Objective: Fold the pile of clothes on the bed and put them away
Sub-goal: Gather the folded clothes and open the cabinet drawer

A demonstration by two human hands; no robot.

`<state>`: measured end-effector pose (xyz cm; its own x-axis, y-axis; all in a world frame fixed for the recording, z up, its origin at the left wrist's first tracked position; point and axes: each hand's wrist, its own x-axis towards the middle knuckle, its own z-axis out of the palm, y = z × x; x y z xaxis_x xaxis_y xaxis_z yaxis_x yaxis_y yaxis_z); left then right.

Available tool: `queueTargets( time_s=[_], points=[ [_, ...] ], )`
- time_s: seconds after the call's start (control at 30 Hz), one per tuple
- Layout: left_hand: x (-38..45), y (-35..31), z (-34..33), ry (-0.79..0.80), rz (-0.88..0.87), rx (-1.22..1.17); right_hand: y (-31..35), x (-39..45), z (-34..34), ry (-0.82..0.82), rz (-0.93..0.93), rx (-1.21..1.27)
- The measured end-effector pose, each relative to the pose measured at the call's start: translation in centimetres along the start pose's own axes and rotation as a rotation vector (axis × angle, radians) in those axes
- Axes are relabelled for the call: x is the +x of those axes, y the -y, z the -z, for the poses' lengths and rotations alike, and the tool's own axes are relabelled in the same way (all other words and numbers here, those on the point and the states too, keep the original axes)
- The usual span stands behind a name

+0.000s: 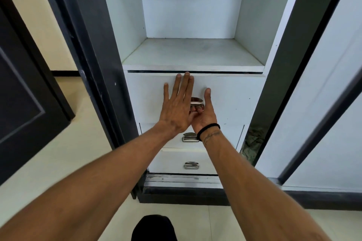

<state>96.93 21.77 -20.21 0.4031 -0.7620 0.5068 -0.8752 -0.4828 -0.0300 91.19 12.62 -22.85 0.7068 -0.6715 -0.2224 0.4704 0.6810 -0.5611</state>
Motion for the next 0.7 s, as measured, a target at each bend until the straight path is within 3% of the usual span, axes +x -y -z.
queueTargets(
  time_s=[0.17, 0.7],
  points=[
    [-3.4, -0.9, 2.6, -0.025, -0.131, 0.002, -1.4, -5.6, 1.9, -0.115, 0.063, -0.078],
    [-17.8, -6.7, 10.3, -0.106, -0.103, -0.031, -3.2, -23.0, 5.4, -0.148, 0.046, -0.077]
  ],
)
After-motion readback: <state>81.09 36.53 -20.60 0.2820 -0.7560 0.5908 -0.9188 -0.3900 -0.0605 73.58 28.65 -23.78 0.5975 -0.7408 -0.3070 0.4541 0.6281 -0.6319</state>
